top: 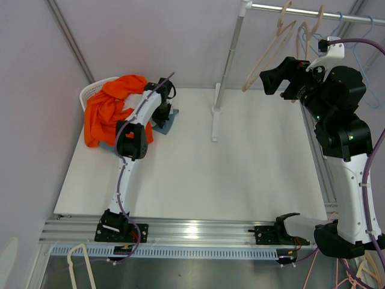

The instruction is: Remove the t-shirt from the hanger

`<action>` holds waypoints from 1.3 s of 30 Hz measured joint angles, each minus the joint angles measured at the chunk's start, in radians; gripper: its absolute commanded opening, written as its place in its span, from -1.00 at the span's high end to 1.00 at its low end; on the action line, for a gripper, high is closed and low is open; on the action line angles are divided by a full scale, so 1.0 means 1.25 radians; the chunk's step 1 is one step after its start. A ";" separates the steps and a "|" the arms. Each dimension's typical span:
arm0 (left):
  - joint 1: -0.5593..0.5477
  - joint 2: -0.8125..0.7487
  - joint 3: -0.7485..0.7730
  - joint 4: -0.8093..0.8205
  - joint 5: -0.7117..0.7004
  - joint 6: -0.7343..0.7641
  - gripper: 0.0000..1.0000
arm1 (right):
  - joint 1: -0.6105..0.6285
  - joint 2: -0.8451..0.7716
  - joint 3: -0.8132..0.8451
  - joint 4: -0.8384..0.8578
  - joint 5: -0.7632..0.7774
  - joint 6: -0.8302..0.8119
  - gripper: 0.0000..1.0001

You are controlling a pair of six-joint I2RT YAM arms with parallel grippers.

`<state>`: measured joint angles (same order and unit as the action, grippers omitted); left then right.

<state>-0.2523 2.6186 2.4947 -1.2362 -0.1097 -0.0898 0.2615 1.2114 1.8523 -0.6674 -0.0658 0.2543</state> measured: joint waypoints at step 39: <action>-0.056 -0.044 -0.062 0.114 -0.053 0.034 -0.99 | -0.002 -0.020 0.000 0.004 -0.024 0.013 -0.99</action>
<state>-0.3225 2.5637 2.4176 -1.0931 -0.1757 -0.0471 0.2596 1.1870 1.8523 -0.6624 -0.0956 0.2699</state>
